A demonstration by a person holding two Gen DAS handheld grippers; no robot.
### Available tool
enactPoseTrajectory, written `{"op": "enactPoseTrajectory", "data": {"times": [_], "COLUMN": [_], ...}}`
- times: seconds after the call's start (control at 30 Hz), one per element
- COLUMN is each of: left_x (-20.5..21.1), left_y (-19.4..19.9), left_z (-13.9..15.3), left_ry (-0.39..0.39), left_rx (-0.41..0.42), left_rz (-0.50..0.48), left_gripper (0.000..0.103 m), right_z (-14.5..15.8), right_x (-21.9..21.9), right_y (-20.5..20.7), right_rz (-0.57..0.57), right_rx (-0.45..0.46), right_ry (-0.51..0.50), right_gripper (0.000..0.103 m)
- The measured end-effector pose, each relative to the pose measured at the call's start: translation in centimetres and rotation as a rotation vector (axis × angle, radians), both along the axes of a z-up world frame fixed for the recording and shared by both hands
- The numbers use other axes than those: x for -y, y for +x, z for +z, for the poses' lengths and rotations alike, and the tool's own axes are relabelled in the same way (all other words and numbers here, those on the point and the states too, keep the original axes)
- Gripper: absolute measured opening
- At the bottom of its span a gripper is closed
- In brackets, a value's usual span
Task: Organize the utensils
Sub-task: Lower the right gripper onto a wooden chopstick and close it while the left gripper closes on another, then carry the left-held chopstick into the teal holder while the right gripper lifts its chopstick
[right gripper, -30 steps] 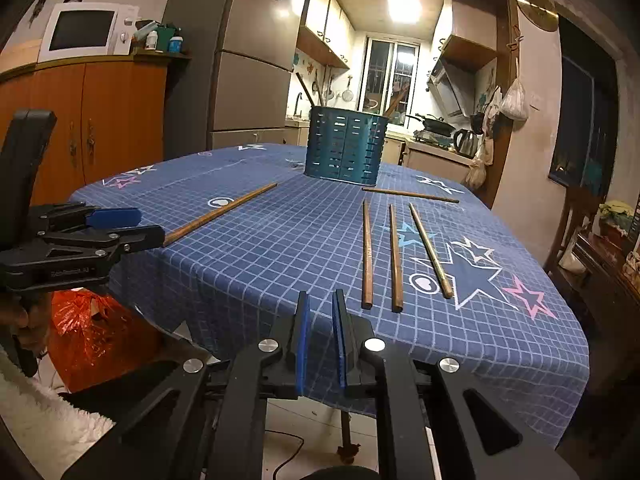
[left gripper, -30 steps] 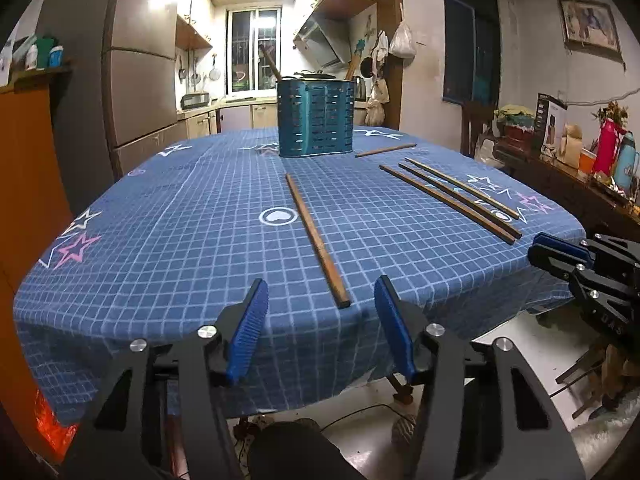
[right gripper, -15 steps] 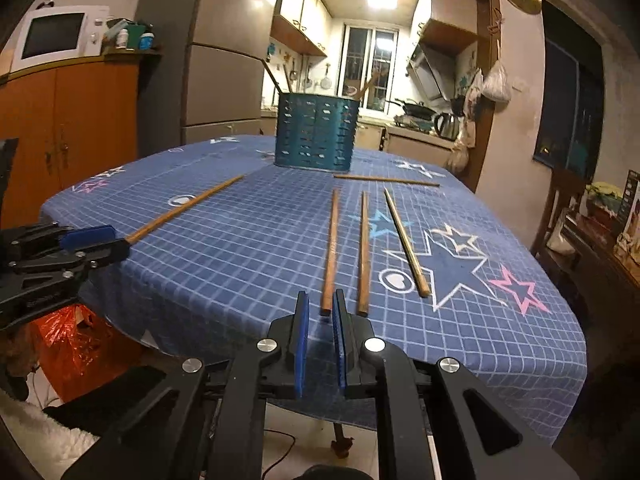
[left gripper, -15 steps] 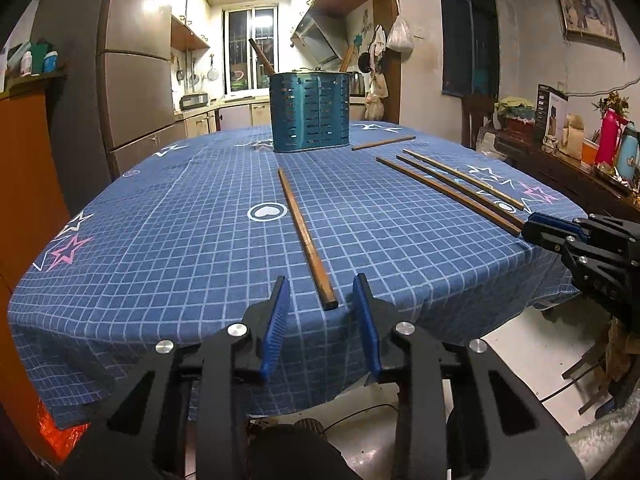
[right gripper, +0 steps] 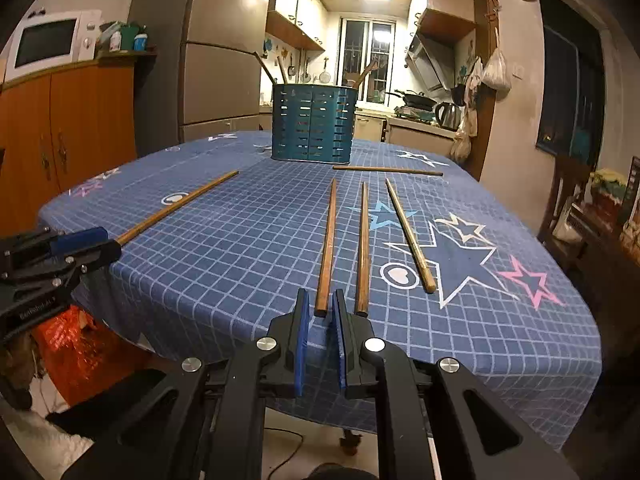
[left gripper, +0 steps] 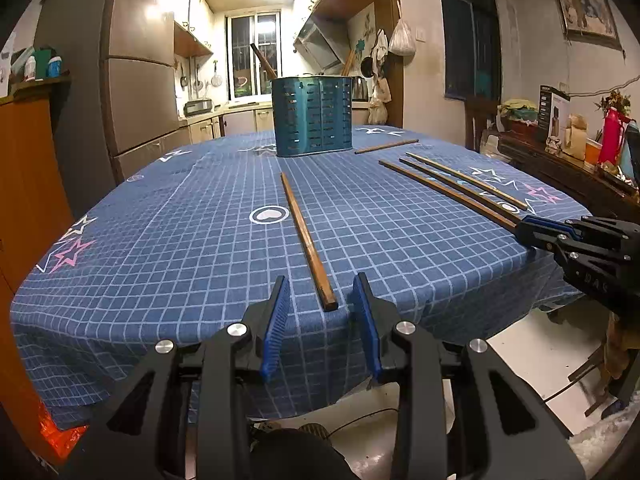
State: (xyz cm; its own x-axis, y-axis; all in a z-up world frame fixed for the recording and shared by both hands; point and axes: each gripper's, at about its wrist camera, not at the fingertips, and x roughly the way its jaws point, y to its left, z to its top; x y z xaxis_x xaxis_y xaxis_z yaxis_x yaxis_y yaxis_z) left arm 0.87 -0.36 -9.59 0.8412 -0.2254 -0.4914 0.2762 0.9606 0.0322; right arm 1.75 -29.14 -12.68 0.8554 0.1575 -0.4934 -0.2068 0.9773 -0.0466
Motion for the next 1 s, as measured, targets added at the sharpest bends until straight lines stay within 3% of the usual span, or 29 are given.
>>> {"op": "enactPoseTrajectory", "data": {"times": [0.2,0.47,0.7,1.0], "left_x": [0.0,0.4,-1.1,-4.7], "left_y": [-0.2,-0.4,-0.1,-0.5], "left_z": [-0.1,-0.3,0.0,4.4], "left_ry": [-0.016,-0.004,-0.03,-0.081], "left_rx": [0.008,0.038,0.011,0.116], "left_rz": [0.007,-0.008,-0.018,0.025], "left_gripper": [0.03,0.009,0.007,0.006], "right_z": [-0.2,-0.3,0.4,4.6], "right_x": [0.2,0.3,-0.4,-2.1], "right_y": [-0.1,-0.2,-0.2,-0.6], "right_rz": [-0.02,-0.033,-0.012,0.045], "right_rx": [0.009,0.009,-0.011,0.074], "right_ry": [0.03,0.054,0.064,0.048], "right_gripper": [0.013,0.008,0.007,0.007]}}
